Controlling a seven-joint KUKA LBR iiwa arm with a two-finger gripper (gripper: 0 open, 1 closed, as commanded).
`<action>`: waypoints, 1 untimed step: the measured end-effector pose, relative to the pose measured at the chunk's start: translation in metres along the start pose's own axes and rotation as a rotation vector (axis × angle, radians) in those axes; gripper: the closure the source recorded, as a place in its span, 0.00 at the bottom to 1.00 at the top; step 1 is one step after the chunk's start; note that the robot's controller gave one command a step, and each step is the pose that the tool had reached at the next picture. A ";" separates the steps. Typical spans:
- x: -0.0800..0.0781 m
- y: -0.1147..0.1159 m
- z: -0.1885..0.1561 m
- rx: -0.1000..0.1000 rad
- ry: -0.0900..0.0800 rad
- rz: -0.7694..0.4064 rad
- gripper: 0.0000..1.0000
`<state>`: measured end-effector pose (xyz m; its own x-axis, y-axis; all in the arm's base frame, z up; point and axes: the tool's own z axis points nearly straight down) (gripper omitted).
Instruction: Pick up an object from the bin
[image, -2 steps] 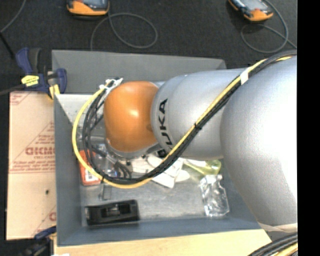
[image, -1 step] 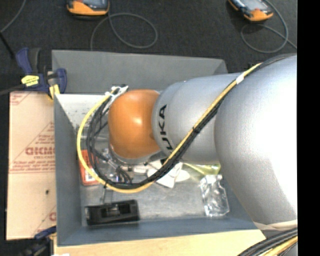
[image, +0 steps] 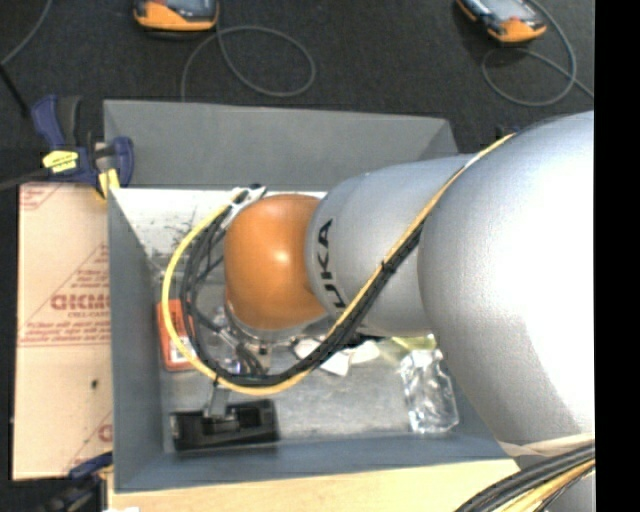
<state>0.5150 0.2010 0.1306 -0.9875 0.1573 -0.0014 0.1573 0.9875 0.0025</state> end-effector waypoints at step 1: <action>-0.008 0.006 0.002 0.006 0.007 -0.003 0.00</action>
Offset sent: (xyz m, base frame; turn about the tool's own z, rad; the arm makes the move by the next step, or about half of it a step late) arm -0.0245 -0.0383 0.0615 0.1078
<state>0.5236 0.2060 0.1291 -0.9880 0.1541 0.0054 0.1541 0.9880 -0.0030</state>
